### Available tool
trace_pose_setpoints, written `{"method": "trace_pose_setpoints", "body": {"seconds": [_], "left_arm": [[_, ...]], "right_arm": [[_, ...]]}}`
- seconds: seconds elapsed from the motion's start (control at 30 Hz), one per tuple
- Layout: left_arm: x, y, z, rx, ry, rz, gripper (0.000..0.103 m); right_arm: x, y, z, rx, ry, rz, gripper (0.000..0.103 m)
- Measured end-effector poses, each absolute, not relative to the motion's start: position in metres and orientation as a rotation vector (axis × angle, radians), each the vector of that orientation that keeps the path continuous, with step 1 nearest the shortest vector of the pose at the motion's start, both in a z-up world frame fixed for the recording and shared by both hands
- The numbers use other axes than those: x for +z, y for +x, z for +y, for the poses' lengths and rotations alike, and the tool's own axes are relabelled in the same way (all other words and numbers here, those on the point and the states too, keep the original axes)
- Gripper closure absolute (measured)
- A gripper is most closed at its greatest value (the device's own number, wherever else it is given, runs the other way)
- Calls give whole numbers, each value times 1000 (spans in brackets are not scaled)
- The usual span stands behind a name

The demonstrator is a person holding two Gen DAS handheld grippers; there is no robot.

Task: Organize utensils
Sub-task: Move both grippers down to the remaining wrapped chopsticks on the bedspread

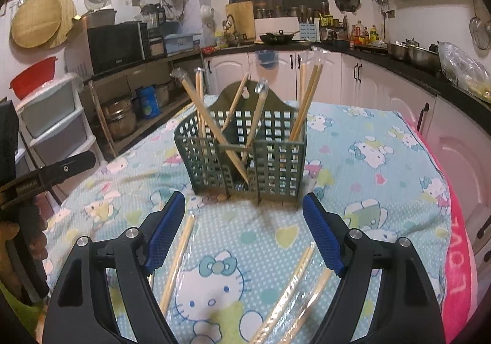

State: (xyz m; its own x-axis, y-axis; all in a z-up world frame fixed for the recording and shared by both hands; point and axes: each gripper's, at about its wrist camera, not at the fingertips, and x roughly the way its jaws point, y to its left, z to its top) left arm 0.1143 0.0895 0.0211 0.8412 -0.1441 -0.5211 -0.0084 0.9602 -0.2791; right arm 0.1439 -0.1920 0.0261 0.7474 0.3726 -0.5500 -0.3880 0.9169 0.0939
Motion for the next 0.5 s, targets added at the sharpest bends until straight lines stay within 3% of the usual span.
{"method": "trace_pose_setpoints", "body": {"seconds": [0.5], "left_arm": [[-28, 122, 76, -127, -298, 737, 19]], "right_arm": [[-11, 133, -203, 400, -65, 705, 27]]}}
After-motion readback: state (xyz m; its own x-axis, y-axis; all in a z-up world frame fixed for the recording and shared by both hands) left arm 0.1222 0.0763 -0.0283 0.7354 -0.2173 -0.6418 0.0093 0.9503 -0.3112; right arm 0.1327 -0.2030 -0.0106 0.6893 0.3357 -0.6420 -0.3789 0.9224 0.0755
